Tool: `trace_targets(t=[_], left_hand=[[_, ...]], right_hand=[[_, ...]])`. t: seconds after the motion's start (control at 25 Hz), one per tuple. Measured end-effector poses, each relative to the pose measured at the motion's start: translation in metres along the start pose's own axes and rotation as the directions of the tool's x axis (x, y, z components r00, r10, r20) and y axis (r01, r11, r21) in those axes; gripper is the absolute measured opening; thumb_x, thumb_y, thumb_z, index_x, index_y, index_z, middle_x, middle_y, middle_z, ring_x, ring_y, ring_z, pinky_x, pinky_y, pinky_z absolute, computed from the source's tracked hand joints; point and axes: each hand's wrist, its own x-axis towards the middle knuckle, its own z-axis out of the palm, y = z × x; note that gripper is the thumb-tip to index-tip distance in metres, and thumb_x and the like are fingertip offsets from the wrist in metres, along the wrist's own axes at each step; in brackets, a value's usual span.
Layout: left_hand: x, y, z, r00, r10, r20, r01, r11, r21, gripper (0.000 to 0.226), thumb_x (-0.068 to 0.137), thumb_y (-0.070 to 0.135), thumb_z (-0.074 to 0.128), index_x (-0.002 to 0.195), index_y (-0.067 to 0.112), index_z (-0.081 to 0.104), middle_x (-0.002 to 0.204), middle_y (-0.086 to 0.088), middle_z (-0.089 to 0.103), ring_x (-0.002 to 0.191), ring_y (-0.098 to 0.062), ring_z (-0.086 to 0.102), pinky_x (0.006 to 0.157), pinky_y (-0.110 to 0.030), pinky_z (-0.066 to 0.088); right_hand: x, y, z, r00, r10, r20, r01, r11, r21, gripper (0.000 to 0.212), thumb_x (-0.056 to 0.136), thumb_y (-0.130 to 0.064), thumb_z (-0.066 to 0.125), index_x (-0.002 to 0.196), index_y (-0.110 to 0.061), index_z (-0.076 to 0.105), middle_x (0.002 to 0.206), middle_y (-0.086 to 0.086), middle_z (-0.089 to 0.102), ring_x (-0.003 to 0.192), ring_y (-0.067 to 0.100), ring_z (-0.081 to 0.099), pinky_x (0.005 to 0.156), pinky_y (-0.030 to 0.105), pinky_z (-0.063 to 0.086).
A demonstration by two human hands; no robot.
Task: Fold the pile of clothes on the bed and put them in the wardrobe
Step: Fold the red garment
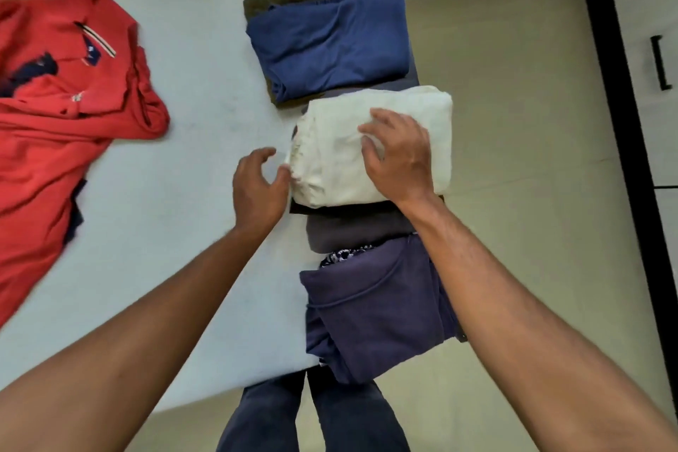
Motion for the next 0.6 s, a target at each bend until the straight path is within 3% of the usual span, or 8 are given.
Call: trace_targets(t=[0.12, 0.24, 0.36, 0.48, 0.6], left_hand=[[-0.004, -0.057, -0.062, 0.999, -0.028, -0.038, 0.033, 0.991, 0.127, 0.026, 0.092, 0.02, 0.065, 0.117, 0.014, 0.068, 0.122, -0.006, 0.065, 0.118, -0.026, 0.057, 0.1, -0.03, 0.039], [0.008, -0.125, -0.131, 0.997, -0.055, -0.047, 0.068, 0.933, 0.354, 0.038, 0.086, 0.027, 0.066, 0.121, 0.013, 0.065, 0.125, -0.01, 0.063, 0.121, -0.032, 0.053, 0.102, -0.041, 0.04], [0.033, -0.184, -0.204, 0.984, -0.127, -0.125, 0.17, 0.878, 0.447, 0.06, 0.074, 0.037, 0.06, 0.128, 0.011, 0.06, 0.133, -0.015, 0.055, 0.122, -0.042, 0.049, 0.1, -0.05, 0.041], [0.077, -0.226, -0.269, 0.967, -0.105, -0.233, 0.22, 0.807, 0.548, 0.081, 0.072, 0.029, 0.074, 0.146, 0.023, 0.044, 0.159, -0.011, 0.03, 0.142, -0.039, 0.03, 0.105, -0.058, 0.035], [0.133, -0.253, -0.307, 0.996, -0.078, -0.038, 0.085, 0.777, 0.624, 0.115, 0.065, 0.041, 0.085, 0.159, 0.036, 0.018, 0.168, -0.006, 0.006, 0.153, -0.032, 0.009, 0.114, -0.06, 0.025]], right_hand=[[-0.001, -0.056, 0.025, 0.991, -0.116, 0.06, 0.104, 0.98, 0.171, 0.015, 0.087, -0.01, 0.066, 0.097, -0.012, 0.078, 0.101, 0.003, 0.075, 0.09, 0.025, 0.068, 0.078, 0.037, 0.054], [0.0, -0.116, 0.073, 0.963, -0.061, 0.263, -0.035, 0.938, 0.345, 0.017, 0.087, -0.012, 0.065, 0.098, -0.015, 0.078, 0.095, -0.001, 0.076, 0.085, 0.02, 0.069, 0.077, 0.034, 0.055], [0.009, -0.177, 0.137, 0.856, -0.023, 0.517, -0.188, 0.916, 0.353, 0.02, 0.087, -0.013, 0.065, 0.101, -0.019, 0.079, 0.098, -0.003, 0.075, 0.084, 0.013, 0.066, 0.083, 0.04, 0.056], [0.036, -0.24, 0.213, 0.847, -0.042, 0.529, -0.156, 0.933, 0.325, 0.038, 0.082, -0.011, 0.068, 0.119, -0.016, 0.074, 0.118, 0.004, 0.072, 0.103, 0.023, 0.066, 0.097, 0.032, 0.046], [0.079, -0.298, 0.277, 0.884, -0.146, 0.444, 0.016, 0.959, 0.282, 0.07, 0.071, -0.015, 0.07, 0.14, -0.018, 0.06, 0.144, 0.011, 0.055, 0.13, 0.033, 0.051, 0.11, 0.034, 0.036]])
